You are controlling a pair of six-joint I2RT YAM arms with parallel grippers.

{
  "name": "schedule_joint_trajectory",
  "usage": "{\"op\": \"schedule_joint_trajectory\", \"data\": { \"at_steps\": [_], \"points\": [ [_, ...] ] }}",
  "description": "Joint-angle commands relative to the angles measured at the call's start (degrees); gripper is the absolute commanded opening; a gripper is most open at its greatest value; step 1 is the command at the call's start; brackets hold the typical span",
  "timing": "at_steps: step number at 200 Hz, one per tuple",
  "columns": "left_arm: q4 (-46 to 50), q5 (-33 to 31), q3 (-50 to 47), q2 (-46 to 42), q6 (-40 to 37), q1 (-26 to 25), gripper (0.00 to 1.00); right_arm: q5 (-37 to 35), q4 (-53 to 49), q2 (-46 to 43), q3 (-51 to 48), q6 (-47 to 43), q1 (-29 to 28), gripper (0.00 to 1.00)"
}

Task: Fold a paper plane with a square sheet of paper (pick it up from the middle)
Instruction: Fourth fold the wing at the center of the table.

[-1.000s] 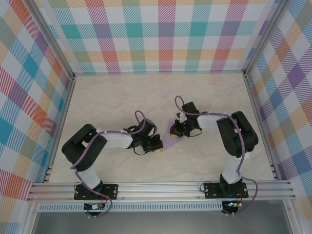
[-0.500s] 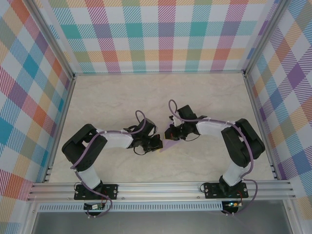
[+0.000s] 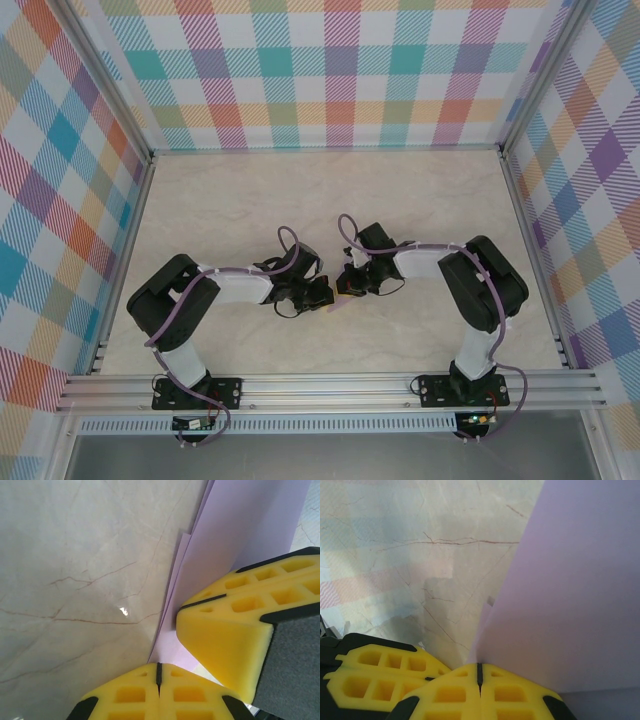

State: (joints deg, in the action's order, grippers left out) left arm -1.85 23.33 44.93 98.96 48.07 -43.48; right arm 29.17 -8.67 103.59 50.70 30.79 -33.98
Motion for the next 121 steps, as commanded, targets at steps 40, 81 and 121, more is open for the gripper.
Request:
{"op": "schedule_joint_trajectory", "data": {
  "at_steps": [40, 81, 121],
  "points": [
    [15.7, -4.0, -2.5, 3.6, -3.7, -1.1, 0.00, -2.8, 0.7, 4.5, 2.2, -3.8, 7.2, 0.00],
    [16.2, -4.1, -3.6, 3.7, -3.9, -1.0, 0.00, -1.8, 0.1, 7.2, 5.5, -4.6, 12.7, 0.00],
    [16.2, -3.6, -3.2, 4.0, -4.0, -1.2, 0.00, -2.1, 0.2, 8.4, 7.5, -4.1, 17.3, 0.00]
  ]
}}
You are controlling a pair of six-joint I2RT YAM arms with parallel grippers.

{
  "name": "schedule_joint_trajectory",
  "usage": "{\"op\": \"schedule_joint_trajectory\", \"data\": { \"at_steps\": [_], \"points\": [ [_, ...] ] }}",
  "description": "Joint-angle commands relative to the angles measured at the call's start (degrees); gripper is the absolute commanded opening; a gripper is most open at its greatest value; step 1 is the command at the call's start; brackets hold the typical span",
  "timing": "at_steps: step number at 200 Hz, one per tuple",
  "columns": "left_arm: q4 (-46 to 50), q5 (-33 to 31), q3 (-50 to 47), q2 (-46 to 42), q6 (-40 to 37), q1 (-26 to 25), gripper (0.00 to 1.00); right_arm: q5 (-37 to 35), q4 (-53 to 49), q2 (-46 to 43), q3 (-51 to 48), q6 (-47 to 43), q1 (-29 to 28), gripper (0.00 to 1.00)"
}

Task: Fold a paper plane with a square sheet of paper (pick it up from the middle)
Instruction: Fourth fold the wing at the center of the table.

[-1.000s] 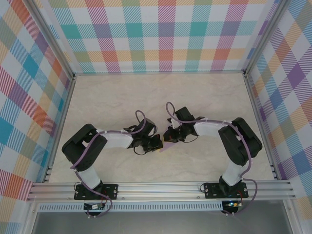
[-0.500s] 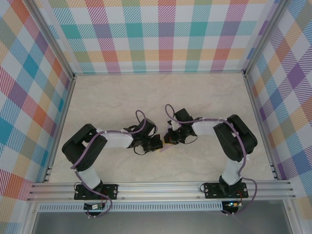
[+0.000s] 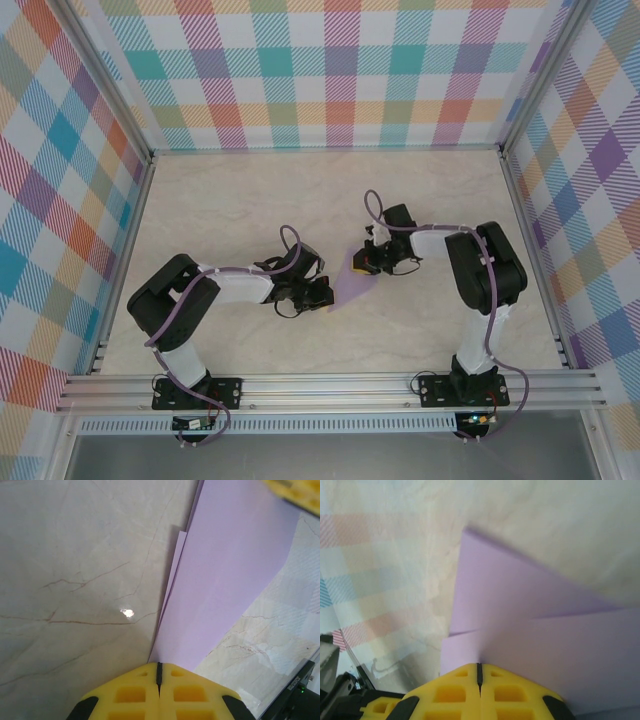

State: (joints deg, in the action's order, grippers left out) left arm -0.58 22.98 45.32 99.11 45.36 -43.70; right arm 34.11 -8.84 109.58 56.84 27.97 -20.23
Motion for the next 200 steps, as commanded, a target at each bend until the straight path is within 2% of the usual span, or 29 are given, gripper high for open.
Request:
{"op": "schedule_joint_trajectory", "data": {
  "at_steps": [1, 67, 111, 121, 140, 158, 177, 200],
  "points": [
    [15.0, -3.2, -3.6, 3.8, -1.3, -0.9, 0.00, -7.0, 0.4, 2.5, 1.5, -1.3, 3.6, 0.00],
    [14.5, -2.1, -2.7, 3.3, -1.6, -1.0, 0.00, -7.4, 1.2, 2.8, 5.1, 0.9, 10.4, 0.00],
    [15.9, -1.5, 4.8, 1.4, -4.3, -1.9, 0.00, -6.8, 0.6, -6.8, 3.7, 4.1, 10.6, 0.00],
    [16.0, -1.7, 7.1, 1.0, -4.6, -2.0, 0.00, -6.4, 0.8, -9.4, 2.0, 5.4, 10.7, 0.06],
    [15.0, -2.3, 10.8, -0.5, -4.1, -2.0, 0.07, -6.1, 1.0, -14.2, -2.7, 8.1, 10.1, 0.25],
    [15.3, -4.4, 14.0, -1.9, -4.0, -2.0, 0.23, -5.4, 1.6, -18.6, -7.4, 11.1, 9.6, 0.40],
    [18.9, -9.4, 16.6, -3.3, -4.4, -1.5, 0.39, -4.1, 3.3, -22.2, -12.1, 14.6, 9.0, 0.49],
    [20.8, -14.9, 16.9, -4.8, -4.2, 0.5, 0.59, -3.8, 5.2, -24.4, -15.6, 17.9, 6.7, 0.55]
  ]
}}
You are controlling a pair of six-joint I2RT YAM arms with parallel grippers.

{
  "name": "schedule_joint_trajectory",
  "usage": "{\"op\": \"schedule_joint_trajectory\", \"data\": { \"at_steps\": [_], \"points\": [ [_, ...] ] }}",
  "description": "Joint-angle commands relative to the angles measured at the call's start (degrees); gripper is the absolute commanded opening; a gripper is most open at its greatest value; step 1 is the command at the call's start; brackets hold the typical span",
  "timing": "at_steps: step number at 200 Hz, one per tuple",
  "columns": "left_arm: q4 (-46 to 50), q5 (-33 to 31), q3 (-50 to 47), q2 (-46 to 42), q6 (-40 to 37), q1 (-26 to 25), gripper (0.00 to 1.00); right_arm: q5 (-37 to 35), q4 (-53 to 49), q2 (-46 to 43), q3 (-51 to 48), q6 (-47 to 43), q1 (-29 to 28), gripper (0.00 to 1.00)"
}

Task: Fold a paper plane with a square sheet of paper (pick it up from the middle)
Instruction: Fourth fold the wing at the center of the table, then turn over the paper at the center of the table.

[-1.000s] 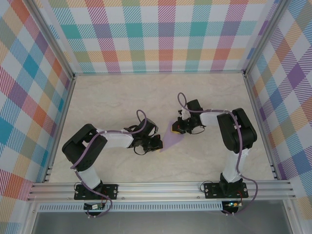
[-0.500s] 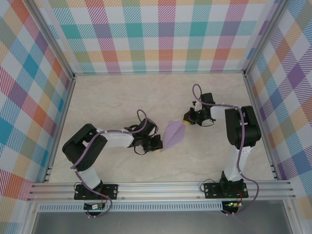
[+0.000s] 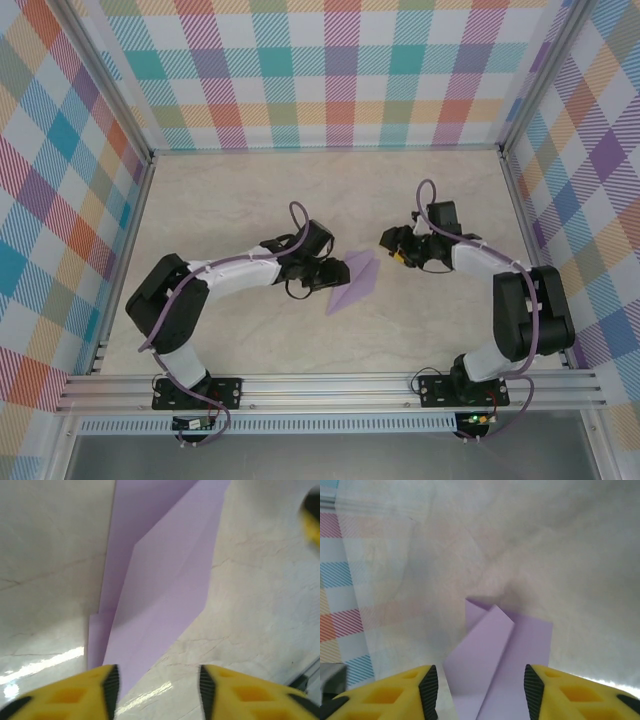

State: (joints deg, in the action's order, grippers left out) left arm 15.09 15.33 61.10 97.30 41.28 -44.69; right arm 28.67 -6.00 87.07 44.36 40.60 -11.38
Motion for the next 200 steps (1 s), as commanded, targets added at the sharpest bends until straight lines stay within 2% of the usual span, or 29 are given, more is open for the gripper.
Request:
{"op": "schedule_joint_trajectory", "data": {
  "at_steps": [1, 27, 57, 69, 78, 130, 170, 200],
  "points": [
    [5.2, -7.4, 1.1, -3.0, -0.1, 1.6, 0.60, 1.7, 2.5, -1.9, -3.2, 5.4, -2.3, 0.55],
    [5.1, -8.7, -0.3, -4.1, 0.2, 5.1, 0.71, 1.4, 5.7, -0.3, -4.8, 8.3, -6.0, 0.58],
    [3.2, -7.9, -3.0, -6.0, 0.5, 8.6, 0.82, 0.3, 9.7, 3.2, -4.4, 10.5, -10.0, 0.55],
    [1.4, -6.7, -4.8, -7.3, 0.9, 10.1, 0.89, -0.6, 11.0, 4.1, -4.5, 11.7, -11.0, 0.53],
    [-1.2, -5.6, -6.2, -8.4, 1.4, 11.2, 1.00, -0.9, 12.0, 4.7, -4.6, 12.0, -11.6, 0.50],
    [-3.5, -1.4, -9.3, -10.8, 2.7, 15.1, 1.00, -2.3, 13.6, 8.1, -3.7, 12.6, -13.2, 0.44],
    [-6.1, 3.1, -11.0, -10.5, 4.9, 17.2, 1.00, 1.5, 20.3, 10.5, -4.4, 12.5, -14.5, 0.40],
    [-6.7, 5.2, -11.6, -10.3, 5.7, 18.3, 1.00, 1.6, 22.5, 11.8, -4.5, 12.7, -15.3, 0.35]
  ]
}}
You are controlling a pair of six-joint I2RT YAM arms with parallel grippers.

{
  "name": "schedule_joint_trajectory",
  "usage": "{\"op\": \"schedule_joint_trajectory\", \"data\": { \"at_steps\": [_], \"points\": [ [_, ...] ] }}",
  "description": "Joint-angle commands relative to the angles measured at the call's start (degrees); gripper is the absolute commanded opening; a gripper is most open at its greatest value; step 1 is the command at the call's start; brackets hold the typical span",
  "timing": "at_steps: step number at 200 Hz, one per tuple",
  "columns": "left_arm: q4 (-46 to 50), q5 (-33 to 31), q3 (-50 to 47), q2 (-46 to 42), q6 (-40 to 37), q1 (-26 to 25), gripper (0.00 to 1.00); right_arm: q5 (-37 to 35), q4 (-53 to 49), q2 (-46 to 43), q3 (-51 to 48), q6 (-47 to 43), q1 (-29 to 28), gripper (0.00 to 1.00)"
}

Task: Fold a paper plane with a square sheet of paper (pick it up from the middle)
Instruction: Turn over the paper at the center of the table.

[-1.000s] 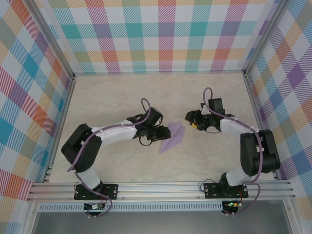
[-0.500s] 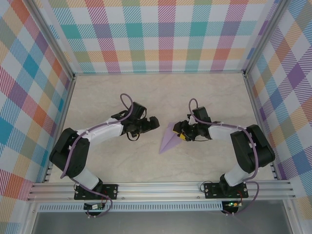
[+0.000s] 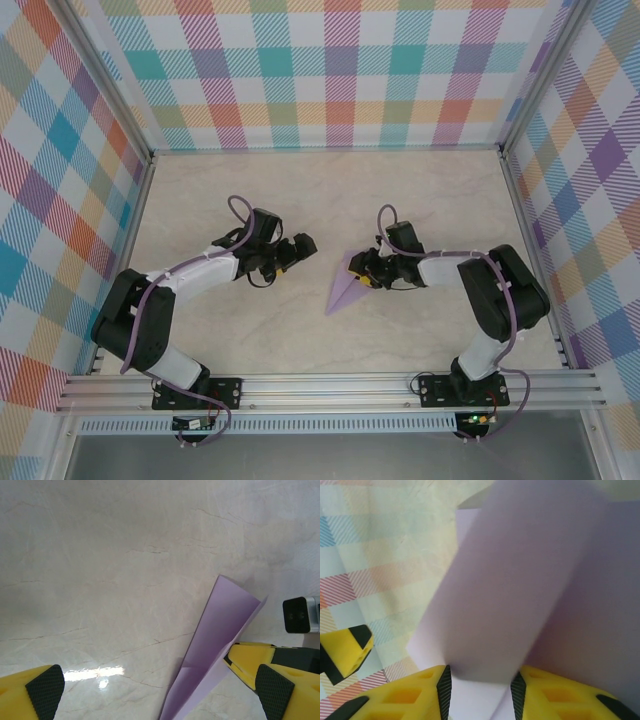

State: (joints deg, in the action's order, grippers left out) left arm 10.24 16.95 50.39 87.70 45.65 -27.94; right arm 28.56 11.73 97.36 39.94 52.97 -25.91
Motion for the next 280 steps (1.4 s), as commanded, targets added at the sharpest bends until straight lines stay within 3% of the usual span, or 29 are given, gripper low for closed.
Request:
{"op": "schedule_joint_trajectory", "data": {
  "at_steps": [1, 62, 77, 142, 203, 253, 280],
  "points": [
    [-1.9, 3.6, -0.9, -0.6, 1.4, 1.6, 1.00, 1.8, 4.8, 1.5, -0.1, 0.3, -0.7, 0.34],
    [-6.6, 13.5, -3.2, -0.9, 2.9, 4.0, 1.00, 0.7, 9.2, 1.0, -1.2, 2.0, -0.9, 0.13],
    [-10.3, 16.5, -4.8, -1.4, 4.3, 4.2, 1.00, 3.3, 10.0, -0.3, -0.1, 1.9, -0.5, 0.09],
    [-28.9, 29.6, -9.1, -3.2, 11.1, 4.3, 1.00, 21.8, 18.6, -0.9, 9.2, 12.0, 4.5, 0.07],
    [-39.9, 33.0, -9.9, -4.0, 18.9, 3.1, 1.00, 26.4, 27.6, 2.3, 14.2, 23.7, 4.9, 0.07],
    [-50.6, 32.5, -9.1, -1.6, 24.3, 1.3, 0.73, 27.5, 32.6, 4.4, 13.6, 28.5, 4.8, 0.07],
    [-51.5, 31.8, -8.4, -0.4, 25.4, 0.6, 0.58, 27.9, 33.5, 4.7, 13.1, 29.0, 4.8, 0.07]
  ]
}}
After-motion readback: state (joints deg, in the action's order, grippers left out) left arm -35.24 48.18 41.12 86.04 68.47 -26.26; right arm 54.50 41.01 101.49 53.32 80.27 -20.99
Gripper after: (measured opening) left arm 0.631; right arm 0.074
